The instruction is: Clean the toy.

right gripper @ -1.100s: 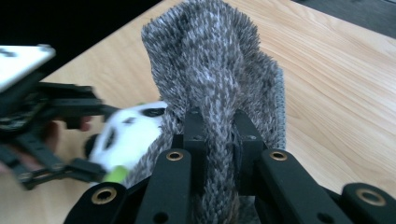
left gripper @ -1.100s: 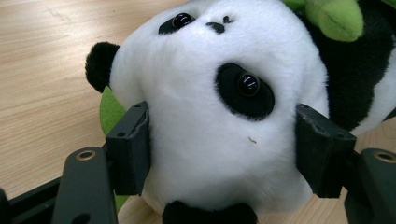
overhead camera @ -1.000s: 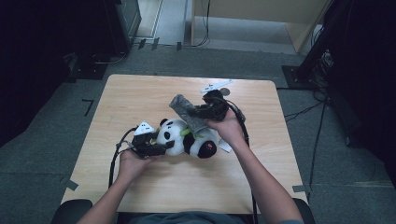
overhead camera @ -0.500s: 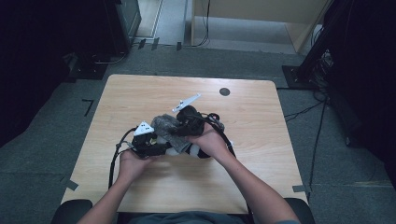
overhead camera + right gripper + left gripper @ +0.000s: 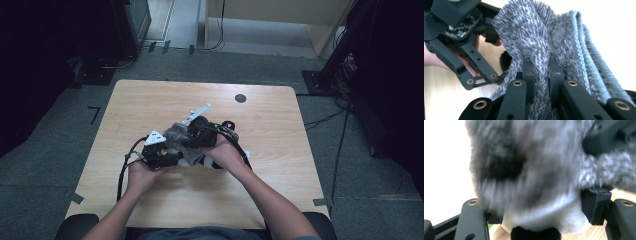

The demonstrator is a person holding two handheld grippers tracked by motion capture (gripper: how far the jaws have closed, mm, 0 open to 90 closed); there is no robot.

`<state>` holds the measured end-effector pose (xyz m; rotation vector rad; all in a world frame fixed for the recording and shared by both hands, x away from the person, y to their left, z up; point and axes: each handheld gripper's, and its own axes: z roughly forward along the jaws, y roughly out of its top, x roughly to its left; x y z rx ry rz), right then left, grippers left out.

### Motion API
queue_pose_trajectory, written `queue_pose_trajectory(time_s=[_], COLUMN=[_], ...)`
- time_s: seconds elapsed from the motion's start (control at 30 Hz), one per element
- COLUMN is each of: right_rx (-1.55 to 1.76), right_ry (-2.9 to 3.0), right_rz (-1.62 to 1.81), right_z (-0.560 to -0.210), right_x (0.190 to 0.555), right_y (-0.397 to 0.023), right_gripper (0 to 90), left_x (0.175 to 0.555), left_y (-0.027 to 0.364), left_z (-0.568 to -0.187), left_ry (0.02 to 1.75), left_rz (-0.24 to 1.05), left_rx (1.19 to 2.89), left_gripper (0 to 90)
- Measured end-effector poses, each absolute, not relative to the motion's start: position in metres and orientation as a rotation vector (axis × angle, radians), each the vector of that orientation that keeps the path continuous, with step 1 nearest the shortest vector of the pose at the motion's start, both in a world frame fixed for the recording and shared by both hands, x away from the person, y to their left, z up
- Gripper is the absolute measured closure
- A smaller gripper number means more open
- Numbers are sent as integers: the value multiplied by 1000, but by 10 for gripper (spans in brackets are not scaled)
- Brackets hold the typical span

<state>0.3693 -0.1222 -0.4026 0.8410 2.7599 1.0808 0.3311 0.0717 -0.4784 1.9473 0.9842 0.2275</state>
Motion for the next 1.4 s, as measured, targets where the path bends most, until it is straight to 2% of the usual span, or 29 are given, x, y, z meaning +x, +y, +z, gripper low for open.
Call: queue_pose_trajectory(time_s=[0.2, 0.4, 0.73, 0.87, 1.1, 1.4], right_rx=[900, 1115, 1199, 1257, 1281, 1237], right_ry=[2716, 2658, 2542, 2498, 2395, 2302], right_rz=[1127, 1148, 1145, 1128, 1367, 1385], right_z=[-401, -408, -407, -402, -379, -354], right_x=[380, 401, 415, 418, 414, 406], right_y=[-137, -172, -202, -217, -236, -261], right_gripper=[806, 806, 806, 806, 805, 801], left_x=[331, 330, 331, 331, 331, 332], left_y=[72, 71, 72, 72, 73, 73], left_z=[-478, -478, -479, -479, -479, -478], left_ry=[982, 969, 977, 977, 981, 980], left_rz=[232, 243, 224, 223, 220, 217], left_rx=[1958, 1969, 1954, 1950, 1949, 1957], left_gripper=[346, 347, 347, 342, 334, 331])
